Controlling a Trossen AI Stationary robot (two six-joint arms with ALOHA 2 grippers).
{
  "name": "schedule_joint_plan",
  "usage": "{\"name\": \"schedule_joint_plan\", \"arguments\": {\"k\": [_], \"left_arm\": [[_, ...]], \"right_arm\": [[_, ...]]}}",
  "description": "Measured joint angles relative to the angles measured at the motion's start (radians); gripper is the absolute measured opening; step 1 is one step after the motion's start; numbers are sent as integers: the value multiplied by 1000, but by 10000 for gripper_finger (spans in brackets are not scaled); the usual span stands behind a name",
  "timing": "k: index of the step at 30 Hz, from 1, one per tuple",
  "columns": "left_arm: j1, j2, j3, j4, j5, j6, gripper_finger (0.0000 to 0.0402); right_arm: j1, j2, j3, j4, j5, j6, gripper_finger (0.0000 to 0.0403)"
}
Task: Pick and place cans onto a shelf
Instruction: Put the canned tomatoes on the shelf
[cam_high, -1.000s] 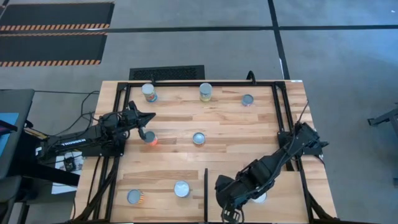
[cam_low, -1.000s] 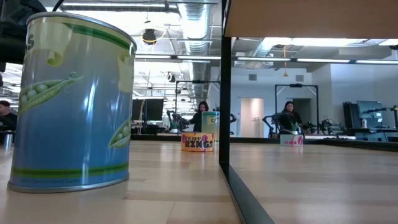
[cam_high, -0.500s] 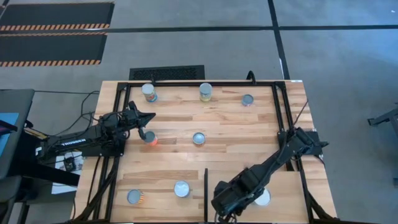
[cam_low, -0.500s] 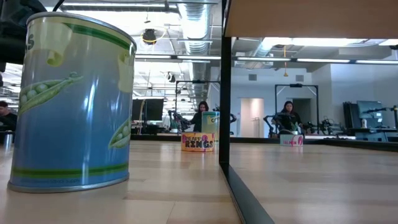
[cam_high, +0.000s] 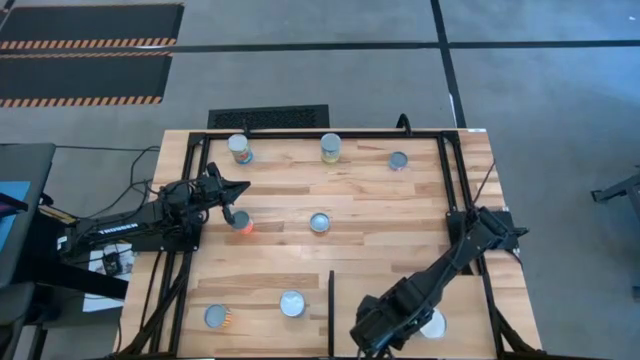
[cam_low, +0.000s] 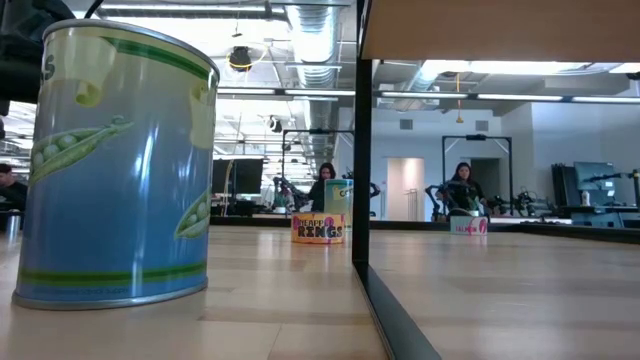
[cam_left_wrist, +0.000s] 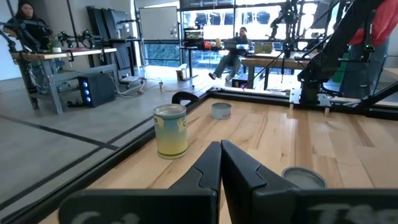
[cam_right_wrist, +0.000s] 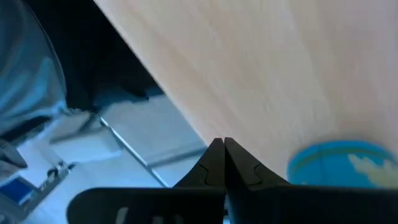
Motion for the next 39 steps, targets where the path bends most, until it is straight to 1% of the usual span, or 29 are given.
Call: {"name": "schedule_joint_plan", "arguments": {"k": [5,8,10,14,20,27,39], "left_arm": [[0,0,0,5,0,0,0],[0,0,0,10,0,-1,0],[0,0,0,10,0,-6,0],[0,0,0,11,0,-7,0],[0,0,0,12,0,-7,0],[0,0,0,14,0,-7,0],[0,0,0,14,0,-7,0]], "right_arm": [[9,0,0,10,-27,5,9],[11,0,9,-19,-57,-14,8],[10,0,9,-52,-50,-48,8],[9,0,9,-113,-3,-138,8],[19,0,9,-175,-12,-180,8],[42,0,9,-193,-32,-172,8],[51,0,9,-193,-96,-94,8]]}}
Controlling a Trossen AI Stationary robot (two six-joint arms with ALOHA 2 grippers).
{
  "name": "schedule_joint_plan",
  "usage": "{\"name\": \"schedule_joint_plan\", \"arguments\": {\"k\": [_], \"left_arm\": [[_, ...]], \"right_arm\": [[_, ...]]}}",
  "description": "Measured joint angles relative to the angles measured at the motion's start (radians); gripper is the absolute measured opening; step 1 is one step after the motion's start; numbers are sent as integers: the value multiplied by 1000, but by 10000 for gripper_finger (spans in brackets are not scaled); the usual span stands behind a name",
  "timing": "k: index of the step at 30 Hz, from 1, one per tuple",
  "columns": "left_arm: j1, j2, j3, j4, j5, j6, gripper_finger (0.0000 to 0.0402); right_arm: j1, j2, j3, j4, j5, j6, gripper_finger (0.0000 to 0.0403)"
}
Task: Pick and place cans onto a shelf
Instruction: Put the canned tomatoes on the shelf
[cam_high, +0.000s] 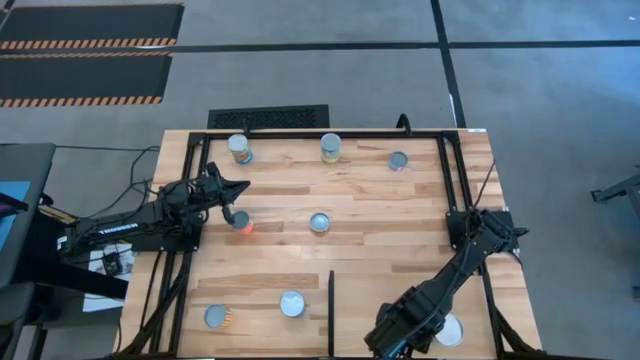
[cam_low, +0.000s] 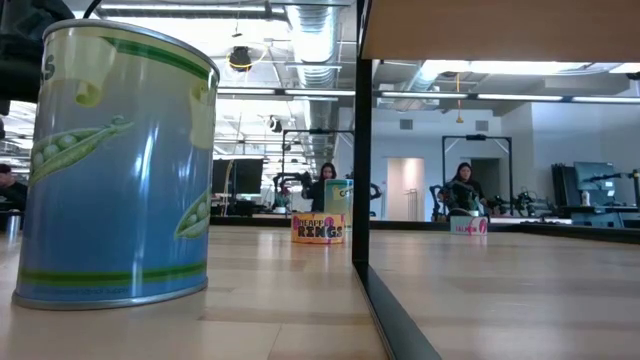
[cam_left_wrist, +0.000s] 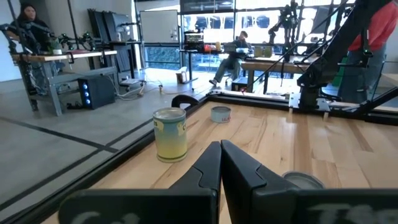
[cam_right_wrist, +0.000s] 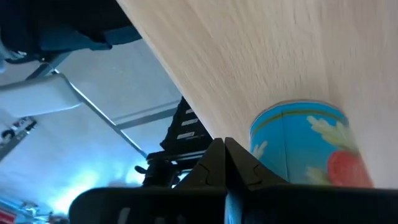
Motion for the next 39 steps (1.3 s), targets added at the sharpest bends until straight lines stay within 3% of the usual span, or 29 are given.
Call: {"name": "schedule_joint_plan", "arguments": {"k": [9,32,35,39], "left_arm": [[0,0,0,-1,0,-4,0],[0,0,0,2,9,-15,0],[0,0,0,4,9,-16,0],[0,0,0,5,9,-16,0]], "right_arm": [[0,0,0,0,-76,106,8],[43,0,0,57,-133,280,8],[39,0,2,82,-118,274,8],[24,-3,56,87,3,245,8]]}}
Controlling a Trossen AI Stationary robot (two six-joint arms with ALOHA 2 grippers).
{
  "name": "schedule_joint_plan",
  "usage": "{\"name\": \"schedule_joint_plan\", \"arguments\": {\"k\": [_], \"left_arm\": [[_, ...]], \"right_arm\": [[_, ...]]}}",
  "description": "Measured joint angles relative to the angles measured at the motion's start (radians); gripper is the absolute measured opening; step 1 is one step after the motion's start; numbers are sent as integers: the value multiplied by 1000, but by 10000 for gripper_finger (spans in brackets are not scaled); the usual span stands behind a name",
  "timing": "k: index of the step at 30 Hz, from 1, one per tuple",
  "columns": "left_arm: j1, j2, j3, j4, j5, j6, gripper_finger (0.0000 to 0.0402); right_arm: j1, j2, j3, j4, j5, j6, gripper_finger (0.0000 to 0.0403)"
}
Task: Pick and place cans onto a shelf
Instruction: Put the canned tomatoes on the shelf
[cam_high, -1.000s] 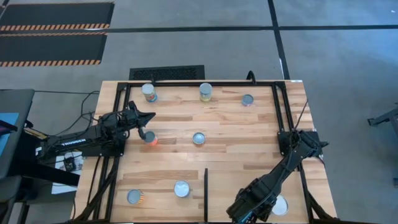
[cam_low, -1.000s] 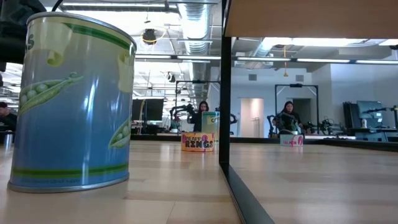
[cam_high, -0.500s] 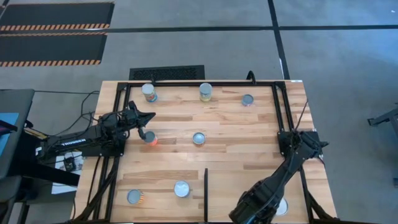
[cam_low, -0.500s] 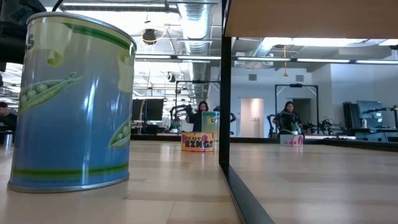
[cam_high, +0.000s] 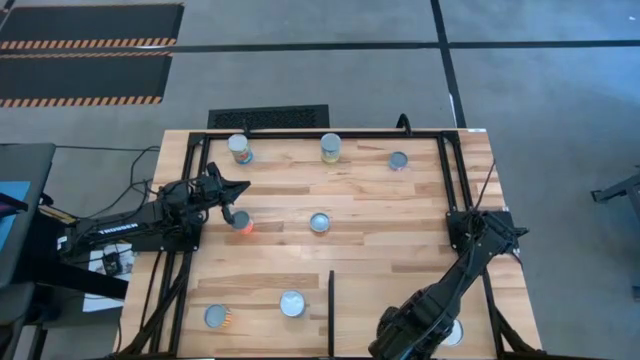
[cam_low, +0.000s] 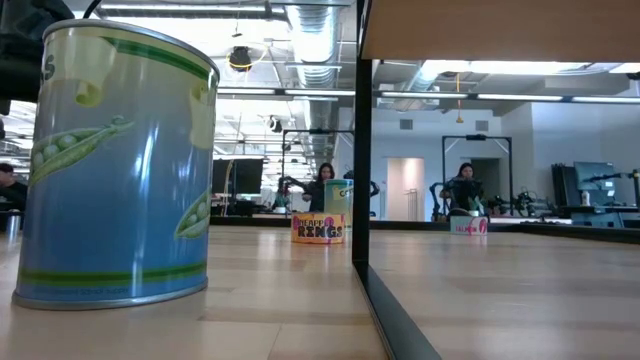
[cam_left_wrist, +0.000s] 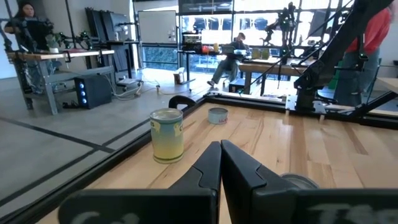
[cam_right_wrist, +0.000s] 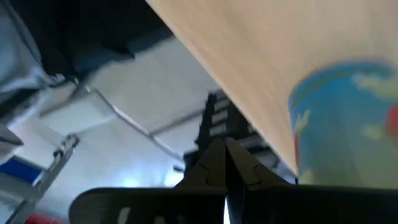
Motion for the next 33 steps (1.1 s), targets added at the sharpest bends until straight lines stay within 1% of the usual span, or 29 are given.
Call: {"name": "schedule_joint_plan", "arguments": {"k": [4,5,7,12,16,20,25,33], "left_arm": [[0,0,0,-1,0,1,0],[0,0,0,-1,0,1,0],[0,0,0,-1,0,1,0],[0,0,0,-7,0,1,0],[0,0,0,-7,0,9,0],[0,0,0,-7,0,9,0],[0,0,0,-2,0,8,0],[0,0,0,-3,0,8,0]], "right_arm": [[-24,-4,94,-58,191,-99,8],[-35,-6,101,-80,226,-127,8],[-64,-6,94,-88,254,-180,8],[-122,-4,10,-88,256,-328,5],[-131,-3,-61,-90,234,-364,5],[-103,-3,-78,-89,209,-363,5],[-64,-5,-80,-88,209,-336,6],[-43,-5,-80,-88,210,-266,7]]}}
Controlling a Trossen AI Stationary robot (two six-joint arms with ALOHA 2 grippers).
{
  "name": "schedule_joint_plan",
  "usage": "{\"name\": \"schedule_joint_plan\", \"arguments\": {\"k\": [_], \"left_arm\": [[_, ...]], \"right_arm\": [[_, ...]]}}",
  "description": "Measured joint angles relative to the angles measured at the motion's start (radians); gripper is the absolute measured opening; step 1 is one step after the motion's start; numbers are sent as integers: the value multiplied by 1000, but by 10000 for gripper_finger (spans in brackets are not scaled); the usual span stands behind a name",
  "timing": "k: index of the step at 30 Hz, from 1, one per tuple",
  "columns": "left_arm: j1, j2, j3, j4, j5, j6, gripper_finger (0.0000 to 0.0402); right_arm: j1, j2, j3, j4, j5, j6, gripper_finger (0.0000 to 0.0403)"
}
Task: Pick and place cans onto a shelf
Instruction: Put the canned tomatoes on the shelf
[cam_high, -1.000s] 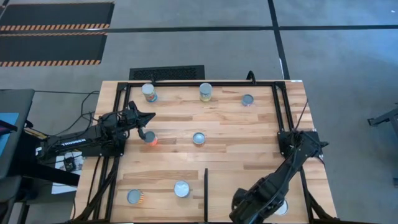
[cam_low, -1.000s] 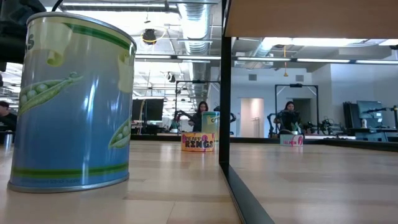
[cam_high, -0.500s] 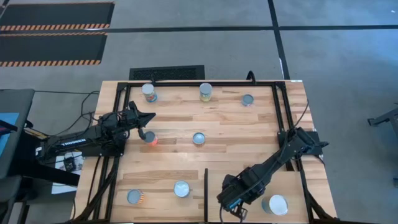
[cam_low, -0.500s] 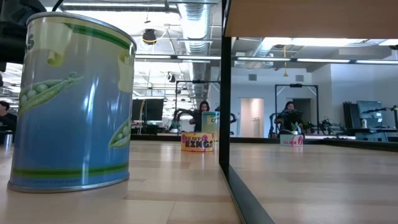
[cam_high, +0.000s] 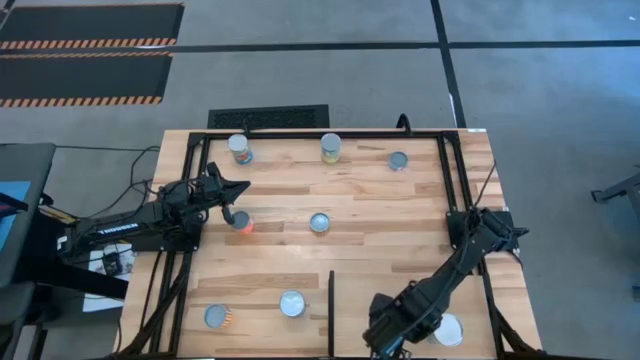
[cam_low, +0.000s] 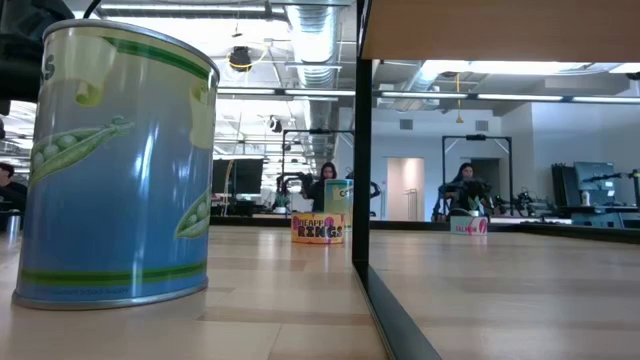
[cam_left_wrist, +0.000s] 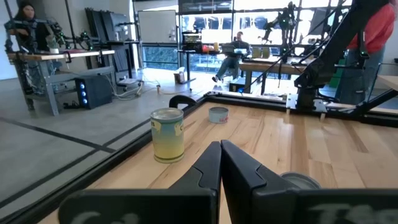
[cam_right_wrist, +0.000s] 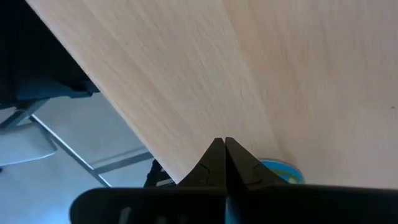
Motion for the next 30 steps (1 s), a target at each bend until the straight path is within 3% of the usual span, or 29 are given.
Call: {"name": "schedule_joint_plan", "arguments": {"k": [6,13,19,23,26,30], "left_arm": [[0,0,0,-1,0,0,0],[0,0,0,-2,0,0,0],[0,0,0,-6,10,0,0],[0,0,0,-4,10,5,0],[0,0,0,-4,3,10,0],[0,0,0,-3,-15,23,0]], "right_arm": [[-7,0,0,0,129,-76,6],[-54,-38,-18,2,470,-277,4],[-55,-229,-243,5,669,-295,2],[-56,-386,-415,119,674,-250,2],[-56,-473,-476,229,583,-168,1],[-40,-495,-460,253,445,-20,1]]}}
